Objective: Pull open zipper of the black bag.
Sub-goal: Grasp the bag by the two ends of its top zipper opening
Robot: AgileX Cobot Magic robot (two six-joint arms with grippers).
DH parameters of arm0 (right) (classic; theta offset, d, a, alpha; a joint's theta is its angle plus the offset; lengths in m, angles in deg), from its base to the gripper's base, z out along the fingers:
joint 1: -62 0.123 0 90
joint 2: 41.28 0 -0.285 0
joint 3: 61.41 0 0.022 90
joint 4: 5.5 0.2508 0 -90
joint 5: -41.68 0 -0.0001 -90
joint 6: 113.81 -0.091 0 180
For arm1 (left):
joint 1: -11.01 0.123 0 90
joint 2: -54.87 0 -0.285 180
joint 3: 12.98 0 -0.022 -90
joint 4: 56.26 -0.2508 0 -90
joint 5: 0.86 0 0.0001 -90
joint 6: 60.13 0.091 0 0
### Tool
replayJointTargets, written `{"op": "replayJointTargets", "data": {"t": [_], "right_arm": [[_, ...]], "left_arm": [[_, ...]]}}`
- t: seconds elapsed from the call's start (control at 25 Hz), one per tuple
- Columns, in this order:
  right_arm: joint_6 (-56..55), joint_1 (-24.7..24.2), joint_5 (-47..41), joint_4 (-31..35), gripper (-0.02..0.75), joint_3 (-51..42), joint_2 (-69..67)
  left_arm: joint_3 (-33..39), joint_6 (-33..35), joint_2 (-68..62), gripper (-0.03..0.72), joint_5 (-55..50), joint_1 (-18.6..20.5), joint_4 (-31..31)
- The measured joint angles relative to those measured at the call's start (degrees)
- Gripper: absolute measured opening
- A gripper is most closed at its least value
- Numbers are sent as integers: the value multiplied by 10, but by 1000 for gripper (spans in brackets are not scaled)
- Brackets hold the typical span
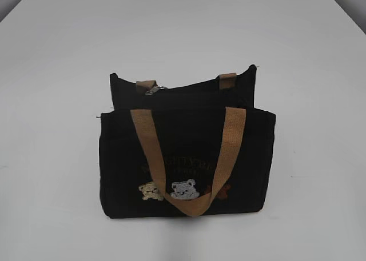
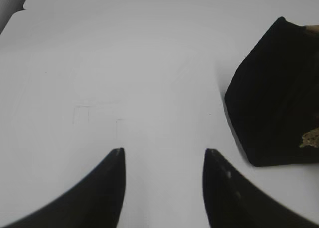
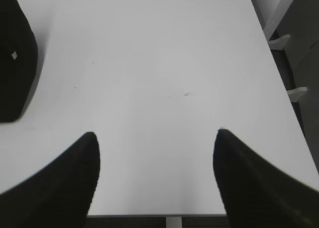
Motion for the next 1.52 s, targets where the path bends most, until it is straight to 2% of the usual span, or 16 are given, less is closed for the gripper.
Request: {"op": "replayJointTargets", "data": {"t": [1.2,1.28,1.4,1.52], "right_arm": [[1,0,1,0,550,0,0],[1,0,1,0,550,0,0],[1,0,14,6,550,8,-3],[1,0,115,21,550,31,-49]], "left_arm": [[0,0,-3,363,1,0,5],[-5,0,-22,351,18,0,28],[-25,0,-76,344,96,-2,110],[-32,0,-155,342,162,-3,203]]}}
